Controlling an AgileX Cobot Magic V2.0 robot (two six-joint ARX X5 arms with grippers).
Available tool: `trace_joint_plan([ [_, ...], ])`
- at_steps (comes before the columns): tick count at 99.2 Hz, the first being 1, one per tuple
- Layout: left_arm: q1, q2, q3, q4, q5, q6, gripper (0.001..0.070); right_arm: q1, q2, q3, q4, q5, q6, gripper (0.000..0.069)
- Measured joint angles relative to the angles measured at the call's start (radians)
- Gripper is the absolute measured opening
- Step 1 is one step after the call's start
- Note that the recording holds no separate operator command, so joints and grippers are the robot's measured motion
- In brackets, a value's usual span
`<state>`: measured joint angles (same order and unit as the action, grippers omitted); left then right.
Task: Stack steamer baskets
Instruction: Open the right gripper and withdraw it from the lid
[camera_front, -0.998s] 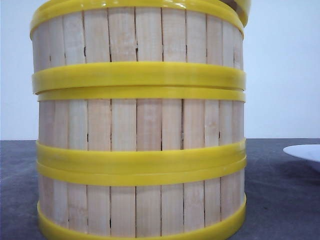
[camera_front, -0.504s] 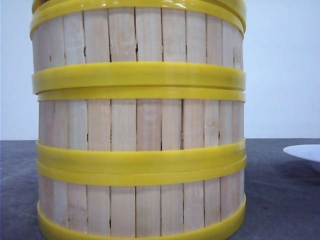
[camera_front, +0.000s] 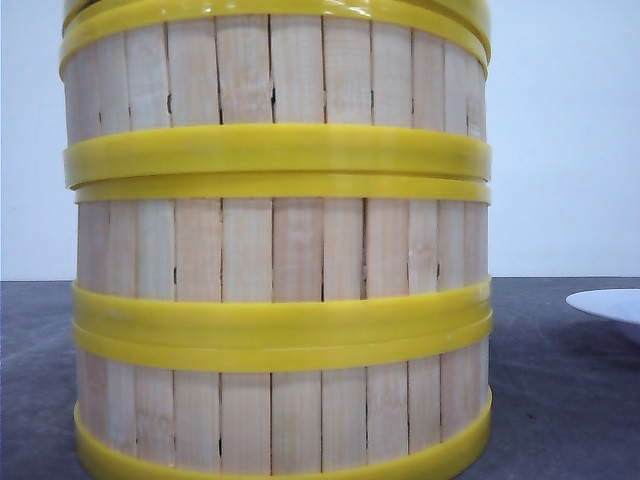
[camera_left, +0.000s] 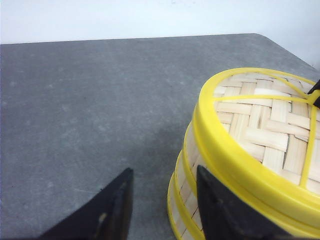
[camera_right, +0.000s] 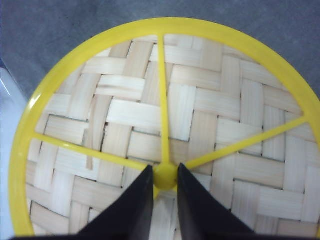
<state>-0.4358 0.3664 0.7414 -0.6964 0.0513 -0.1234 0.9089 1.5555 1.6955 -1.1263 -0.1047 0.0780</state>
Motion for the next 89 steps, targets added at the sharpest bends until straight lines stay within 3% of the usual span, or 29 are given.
trace_joint_plan([
  [13, 0.0, 0.0, 0.0, 0.0, 0.0, 0.0, 0.0228, 0.0, 0.0, 0.0, 0.0, -0.009, -0.001, 0.0087],
  [27, 0.0, 0.0, 0.0, 0.0, 0.0, 0.0, 0.0228, 0.001, 0.002, 0.0, 0.0, -0.026, -0.002, 0.0287],
  [35, 0.0, 0.0, 0.0, 0.0, 0.0, 0.0, 0.0228, 0.001, 0.002, 0.0, 0.008, -0.026, -0.002, 0.0339],
  [61, 0.0, 0.0, 0.0, 0.0, 0.0, 0.0, 0.0228, 0.001, -0.002, 0.102, 0.01, 0.006, -0.006, 0.0361],
  [89, 0.0, 0.0, 0.0, 0.0, 0.0, 0.0, 0.0228, 0.001, -0.146, 0.216, 0.022, 0.274, -0.025, 0.0361],
])
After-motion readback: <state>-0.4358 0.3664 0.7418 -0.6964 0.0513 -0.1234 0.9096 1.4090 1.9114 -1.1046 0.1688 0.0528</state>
